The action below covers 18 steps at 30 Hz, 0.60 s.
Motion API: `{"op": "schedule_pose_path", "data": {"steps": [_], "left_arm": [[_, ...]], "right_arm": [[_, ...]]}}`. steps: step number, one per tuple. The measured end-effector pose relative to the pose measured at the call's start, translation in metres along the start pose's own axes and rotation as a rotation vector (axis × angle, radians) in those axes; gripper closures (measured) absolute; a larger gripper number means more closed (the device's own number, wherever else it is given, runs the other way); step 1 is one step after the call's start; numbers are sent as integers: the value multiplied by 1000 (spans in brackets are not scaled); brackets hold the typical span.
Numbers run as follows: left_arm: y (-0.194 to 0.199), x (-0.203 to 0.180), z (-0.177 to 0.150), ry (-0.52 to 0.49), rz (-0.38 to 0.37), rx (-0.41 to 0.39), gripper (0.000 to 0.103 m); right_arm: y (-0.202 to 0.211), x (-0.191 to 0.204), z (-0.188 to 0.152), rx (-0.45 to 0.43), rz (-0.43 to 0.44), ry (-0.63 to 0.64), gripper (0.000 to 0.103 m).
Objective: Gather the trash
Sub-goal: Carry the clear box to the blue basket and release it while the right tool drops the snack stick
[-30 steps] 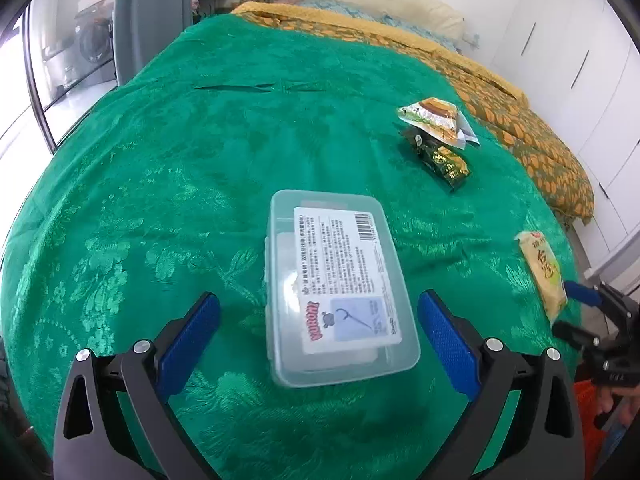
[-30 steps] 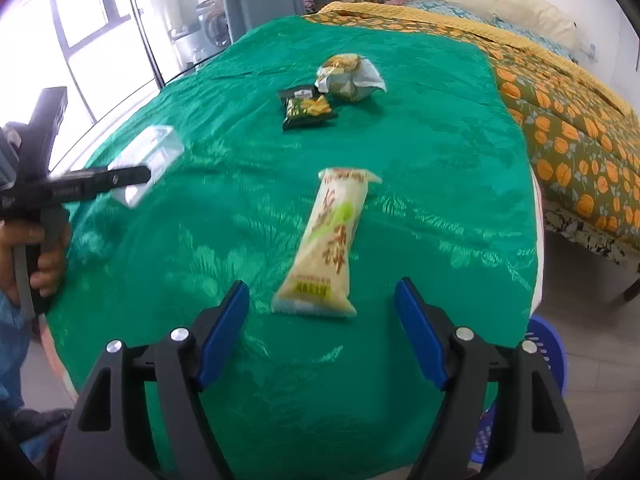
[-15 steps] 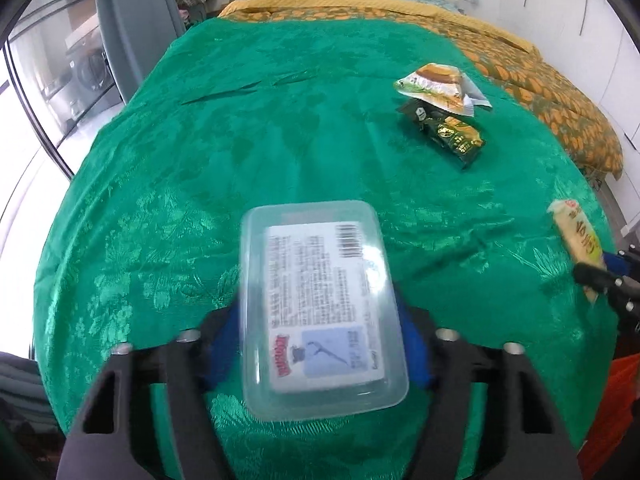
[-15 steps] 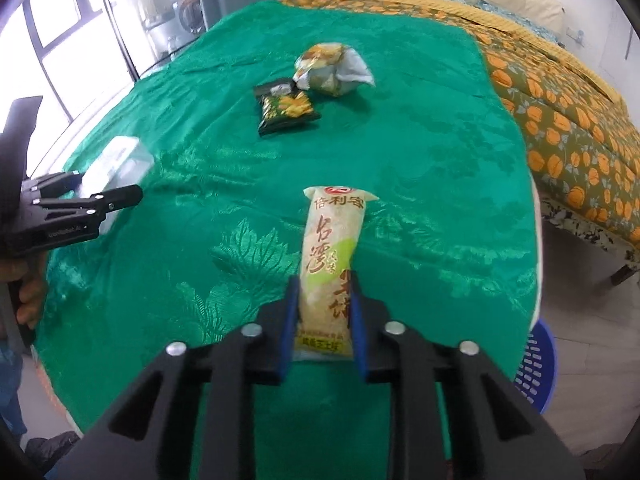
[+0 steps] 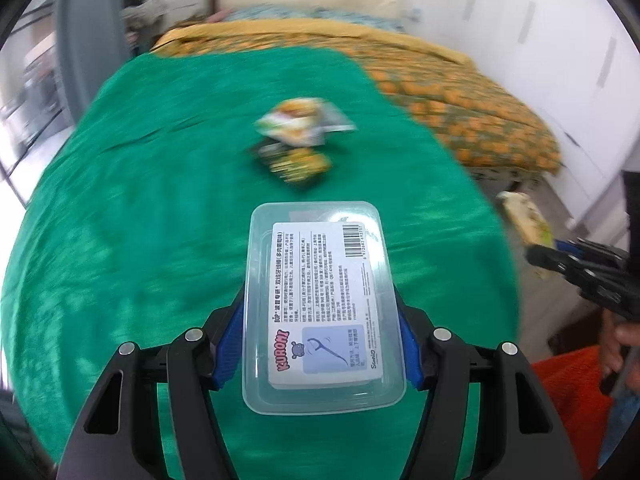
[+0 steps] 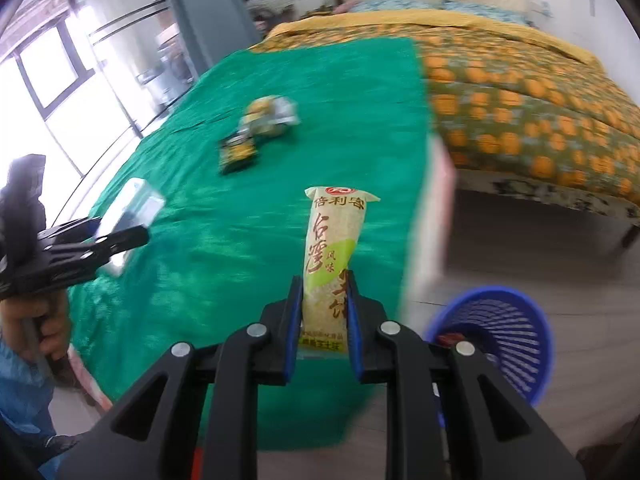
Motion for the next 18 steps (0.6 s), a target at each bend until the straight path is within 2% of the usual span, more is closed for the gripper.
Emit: {"op": "schedule_pose_path", "data": {"steps": [6,11,13,18], "left_arm": [[-4,-100,10,-92,-146,16,41],[-17,-177,13,-160,-227,41,41],[-27,-209,11,-190,-244,56,41],[-59,-260,6,-244,-255,97,41]], "right_arm": [[35,-72,-12,-31,-124,-85,84],[44,-125,-31,-33,-201,-146,84],[44,-145,-42,-26,-220,-178,84],[44,-180,-60,-20,-236,-239,84]]}}
Point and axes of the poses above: each gripper's, at about its wrist camera, not at the fingertips, and y roughly against the way its jaws point, x to its left, z to its top, the point moved 1 cm from there along -y, roughly the way its jaws point, and after that the axes turned 8 degrees about z, right-handed, at the moved point
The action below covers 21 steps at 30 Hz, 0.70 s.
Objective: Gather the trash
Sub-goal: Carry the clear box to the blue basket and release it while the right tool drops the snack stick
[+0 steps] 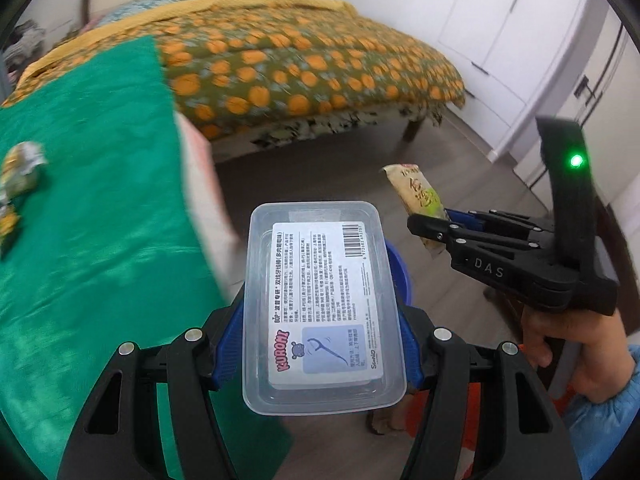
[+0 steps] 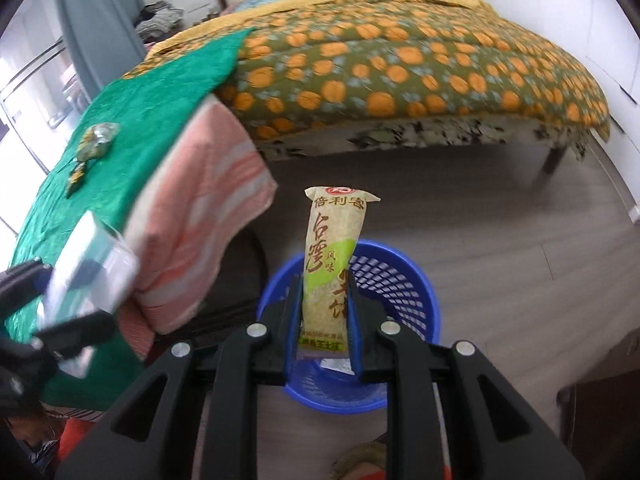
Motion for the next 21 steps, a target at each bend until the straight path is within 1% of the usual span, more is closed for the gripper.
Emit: {"op": "schedule_pose_path", "data": {"steps": [4,10,12,13,14,15,18,19,20,21], "left_arm": [[-31,-18,5,-7,-5,26,40],[-63,-26,15,1,1,47,40],[-75,-29,17,-2,0,43,38],[-84,-31,20,-6,6,41,26],[-88,-32,21,-4,14,38,20],[-90,-32,21,3,21,30,17],[-93,-29,28,26,15,33,17],[-87,-28,30,33,7,18,17],[-82,-27,31,34,6,7,16],[-73,-26,32,32,9,-9,15]], "right_arm": [[-4,-19,-1,8,6,-36,84],[-9,-37,0,8,35,-73,83],[-12,-42,1,9,44,-80,80],[-12,-43,2,5,46,-83,71],[-13,-47,2,0,48,-88,60],[-13,-50,3,-3,39,-96,58],[-5,-61,4,-33,28,-145,56],[0,-64,5,-48,27,-157,52],[3,-65,6,-59,23,-161,41],[9,-64,6,-82,17,-167,36]]}}
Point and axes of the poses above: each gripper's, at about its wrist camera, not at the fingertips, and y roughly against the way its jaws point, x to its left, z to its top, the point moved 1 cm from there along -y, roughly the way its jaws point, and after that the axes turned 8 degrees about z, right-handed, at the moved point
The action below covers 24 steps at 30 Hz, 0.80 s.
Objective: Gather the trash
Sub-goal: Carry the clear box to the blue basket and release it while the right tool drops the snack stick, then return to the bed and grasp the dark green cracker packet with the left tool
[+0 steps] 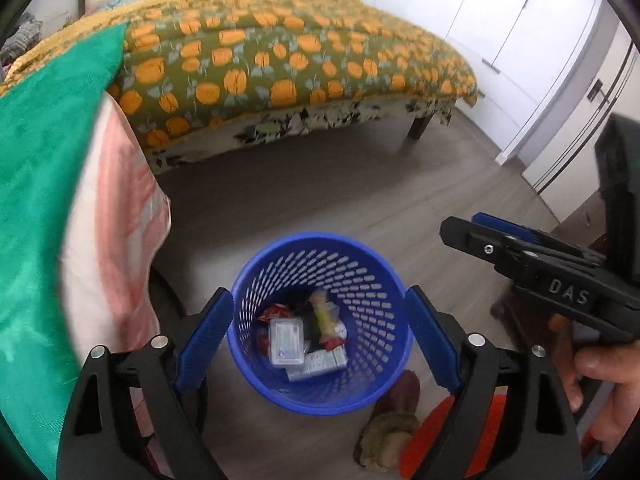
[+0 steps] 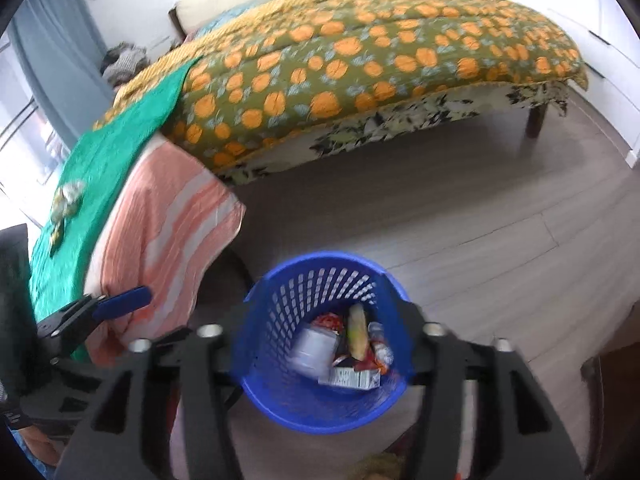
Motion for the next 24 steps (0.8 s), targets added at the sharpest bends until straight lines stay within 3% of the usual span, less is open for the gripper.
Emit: {"op": "schedule_pose_path", "data": {"steps": [2,5,9,14,19,24], "left_arm": [[17,2,-1,-8,2,-28,12],[48,9,-8,-29,20,-70,11],[90,36,-34,-21,46,-105,10],[126,102,-84,87,95,-96,9],[157,168,-126,182,203,-84,9],[179,230,-130,272,314,-107,8]], "right_arm": [[4,3,1,-18,-2,-1,23],[12,22,1,-52,-30,41,17],[18,56,0,-104,-41,122,16],[14,112,-2,-167,-34,264,16],[-5,188,-17,-164,64,436,16],[-31,258,-43,-101,167,574,16]]}}
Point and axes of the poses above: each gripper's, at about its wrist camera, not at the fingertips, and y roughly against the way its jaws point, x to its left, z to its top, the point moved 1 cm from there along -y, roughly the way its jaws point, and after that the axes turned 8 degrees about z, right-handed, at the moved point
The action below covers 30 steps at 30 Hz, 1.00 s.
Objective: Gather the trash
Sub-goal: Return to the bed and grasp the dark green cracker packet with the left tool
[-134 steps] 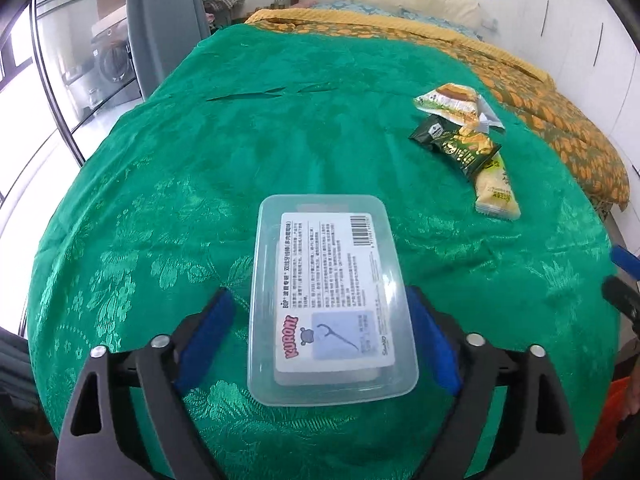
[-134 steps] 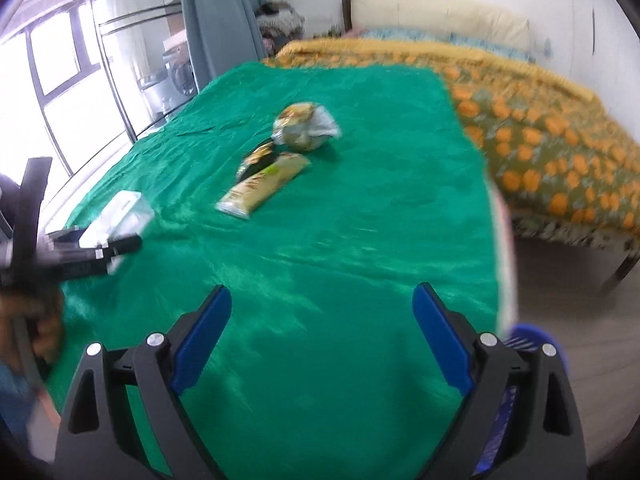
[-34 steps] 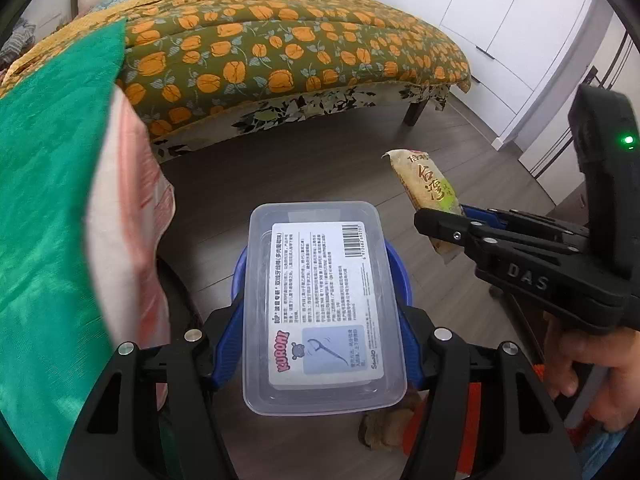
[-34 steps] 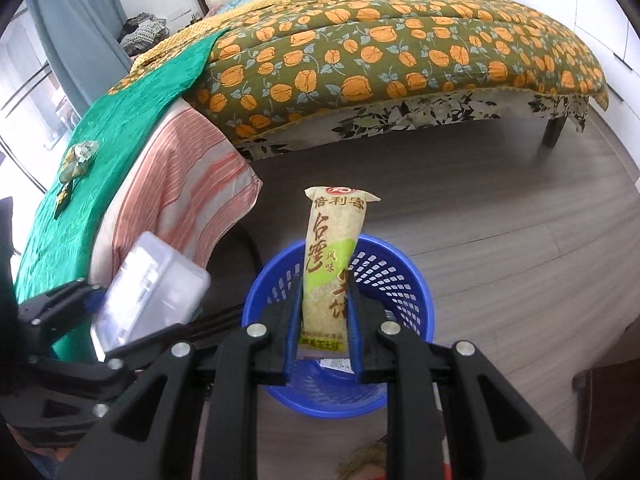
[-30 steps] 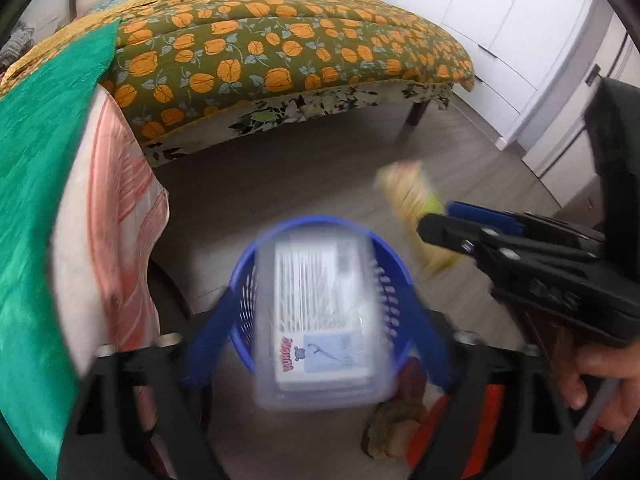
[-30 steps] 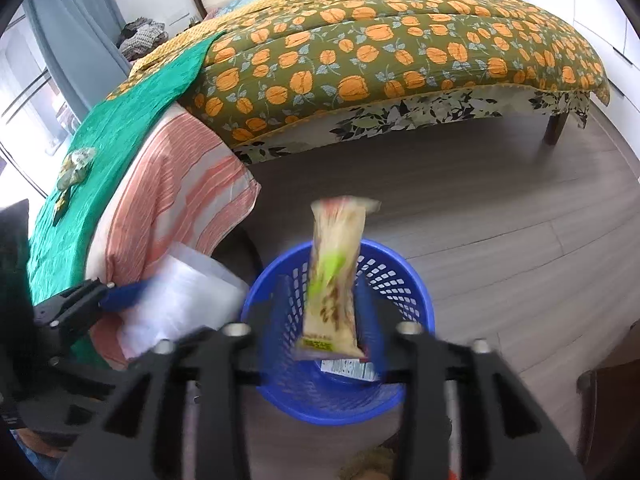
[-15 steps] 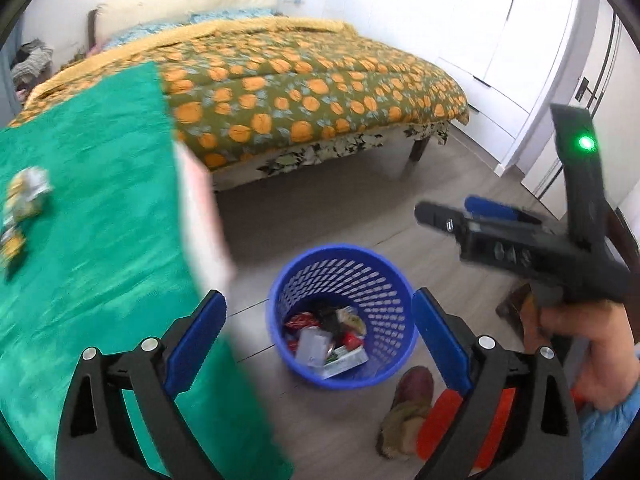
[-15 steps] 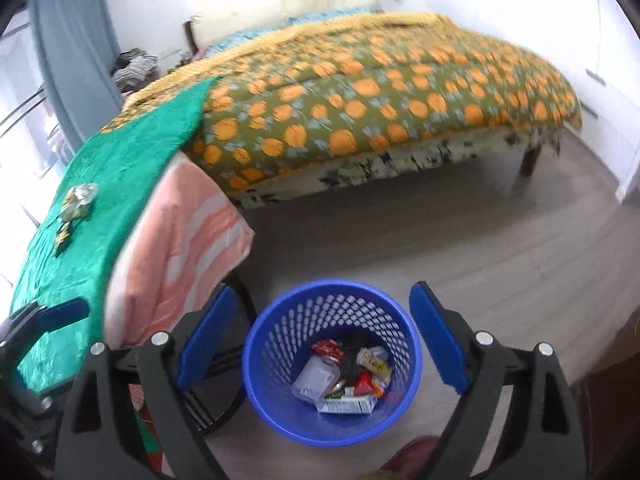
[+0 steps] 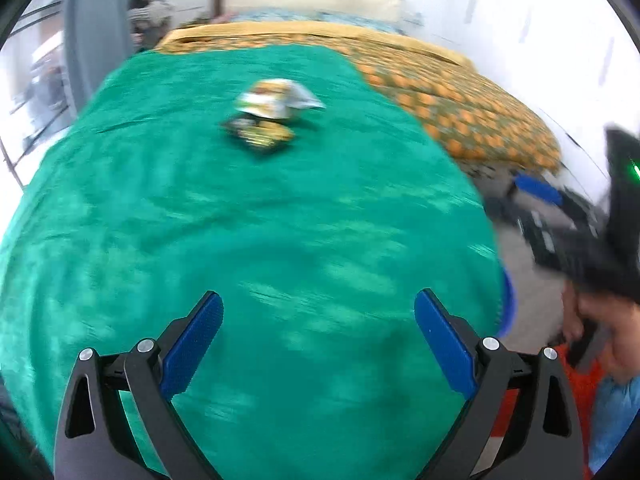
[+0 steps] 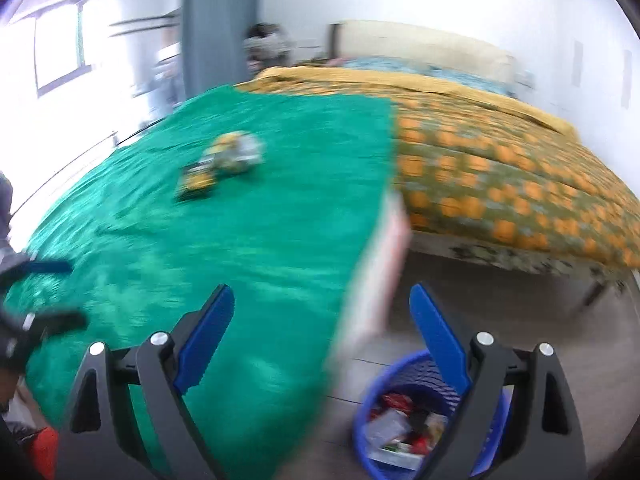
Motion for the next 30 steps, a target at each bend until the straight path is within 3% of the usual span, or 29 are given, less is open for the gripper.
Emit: {"op": "schedule_pose_path", "data": {"steps": [3,6,11,15,22,25,27,28,30], "left_arm": [[-6,25,23,43,33,-16,8],[-19,37,51,59,54,-20,8],[-63,34,106,78,71,6,8],[-98,24,134,106,94,18,8],[-144,13,149,90,229,72,8],[-145,20,145,95,233,77,8],[-143,23,142,91,218,77,23],[-144,24,141,81,212,81,40],[-139,26,139,58,199,63,61]], "right_arm": [[-23,35,3,31,88,42,16],[-41,60,1,73,120,85,16],[-65,87,-7,132,134,156,16],[-67,92,-8,129,147,162,16],[-68,90,-9,125,155,142,14],[-68,90,-9,122,153,145,14],[-68,88,-9,122,153,144,14],[-67,89,-10,121,152,144,14],[-67,90,-10,120,149,146,14]]}}
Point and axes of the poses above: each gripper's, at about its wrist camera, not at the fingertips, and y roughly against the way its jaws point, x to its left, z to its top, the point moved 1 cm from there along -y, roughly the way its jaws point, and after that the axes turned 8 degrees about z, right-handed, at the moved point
